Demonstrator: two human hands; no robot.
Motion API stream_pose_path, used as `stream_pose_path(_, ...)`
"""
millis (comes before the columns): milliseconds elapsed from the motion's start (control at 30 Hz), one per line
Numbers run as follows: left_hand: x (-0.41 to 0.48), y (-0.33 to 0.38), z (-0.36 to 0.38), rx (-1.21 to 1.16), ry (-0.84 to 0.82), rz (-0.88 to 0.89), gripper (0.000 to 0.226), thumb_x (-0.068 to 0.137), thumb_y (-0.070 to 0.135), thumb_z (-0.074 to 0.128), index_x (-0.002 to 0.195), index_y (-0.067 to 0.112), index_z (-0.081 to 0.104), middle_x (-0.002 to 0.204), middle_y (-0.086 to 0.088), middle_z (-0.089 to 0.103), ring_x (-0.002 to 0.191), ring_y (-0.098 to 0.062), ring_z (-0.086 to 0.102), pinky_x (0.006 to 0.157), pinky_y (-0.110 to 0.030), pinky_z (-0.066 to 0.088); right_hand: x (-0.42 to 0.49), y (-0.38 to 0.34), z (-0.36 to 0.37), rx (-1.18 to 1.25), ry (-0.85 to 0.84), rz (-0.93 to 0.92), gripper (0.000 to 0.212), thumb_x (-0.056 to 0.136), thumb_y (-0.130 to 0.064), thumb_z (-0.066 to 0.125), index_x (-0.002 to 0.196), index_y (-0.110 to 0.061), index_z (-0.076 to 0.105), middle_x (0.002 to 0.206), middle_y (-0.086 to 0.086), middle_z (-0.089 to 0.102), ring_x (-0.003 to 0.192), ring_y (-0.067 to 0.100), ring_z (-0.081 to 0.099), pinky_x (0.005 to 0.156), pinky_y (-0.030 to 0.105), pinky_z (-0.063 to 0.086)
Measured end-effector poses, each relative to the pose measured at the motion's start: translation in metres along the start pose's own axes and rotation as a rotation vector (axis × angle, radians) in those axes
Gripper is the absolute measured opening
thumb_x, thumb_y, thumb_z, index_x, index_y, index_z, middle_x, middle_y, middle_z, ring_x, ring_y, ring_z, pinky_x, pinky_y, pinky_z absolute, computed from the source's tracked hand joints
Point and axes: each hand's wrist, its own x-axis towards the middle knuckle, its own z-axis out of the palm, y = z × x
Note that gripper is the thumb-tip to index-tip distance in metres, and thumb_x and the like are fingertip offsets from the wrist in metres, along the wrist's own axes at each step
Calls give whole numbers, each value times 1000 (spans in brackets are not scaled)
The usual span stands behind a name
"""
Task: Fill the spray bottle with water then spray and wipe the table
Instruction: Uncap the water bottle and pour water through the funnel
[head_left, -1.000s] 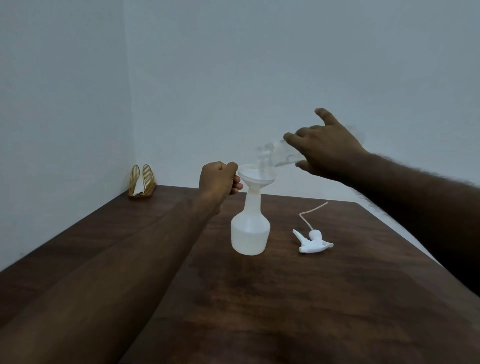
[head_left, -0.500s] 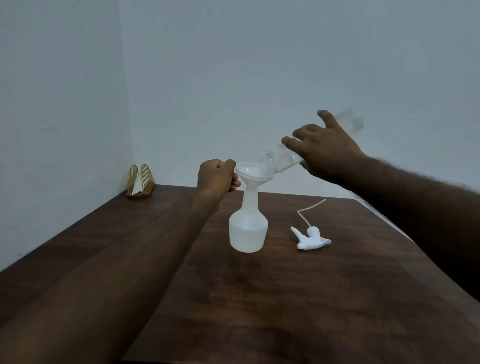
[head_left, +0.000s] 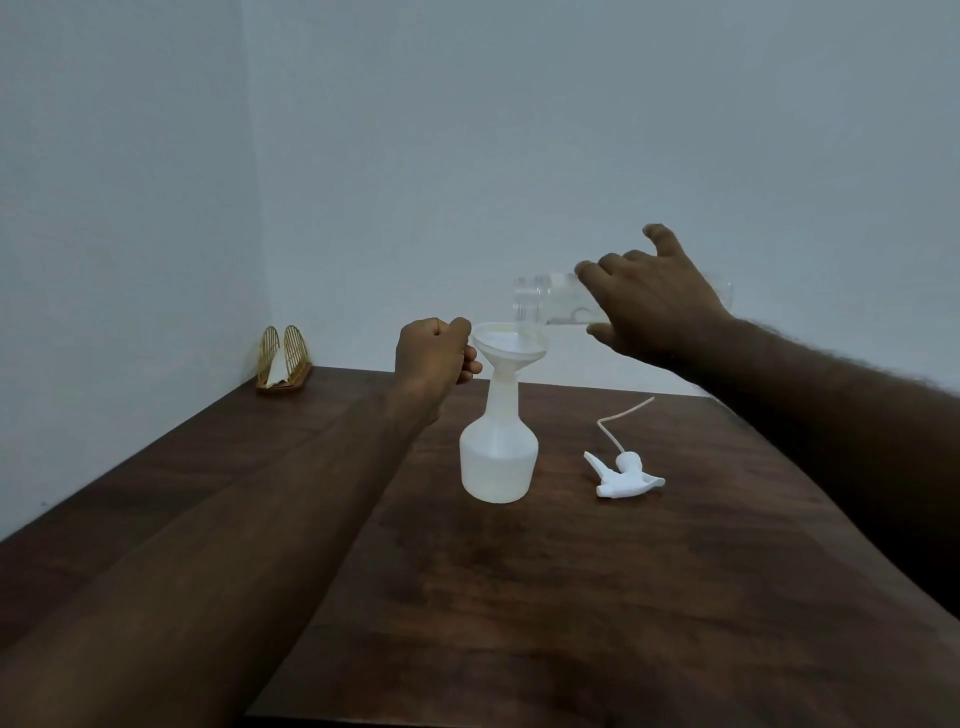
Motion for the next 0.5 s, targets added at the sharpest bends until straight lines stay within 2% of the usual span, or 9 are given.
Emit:
stream_pose_path(100, 1, -2, 0, -10, -10, -10, 22, 91, 20, 52, 77, 4, 57, 63, -7, 62, 52, -16, 61, 57, -28, 53, -4, -6, -1, 107, -84, 65, 49, 84, -45, 65, 118, -11, 53, 102, 6, 68, 93, 30, 65, 102, 46, 36)
stream_pose_path(233, 0, -4, -1, -24, -29, -44, 30, 94, 32, 54, 79, 6, 61, 65, -7, 64, 56, -19, 63, 57, -27, 52, -10, -18, 1, 501, -135, 282, 61, 77, -56, 66, 119, -14, 53, 103, 3, 68, 94, 27, 63, 80, 37, 49)
stream_pose_path(367, -2, -6, -1, -30, -10, -91, 41, 97, 43, 51, 83, 6, 61, 64, -6, 64, 51, -17, 61, 51, -25, 50, -20, -32, -4, 939, -183, 503, 57, 72, -56, 73, 106, -14, 55, 98, -2, 64, 90, 20, 59, 71, 34, 46)
stream_pose_path(500, -8, -15, -6, -10, 21, -100, 45, 99, 46, 45, 80, 8, 61, 64, -7, 64, 54, -18, 62, 53, -28, 50, -37, -58, -17, 1185, -166, 563, 54, 73, -55, 76, 104, -17, 54, 94, -5, 62, 85, 10, 60, 63, 27, 46)
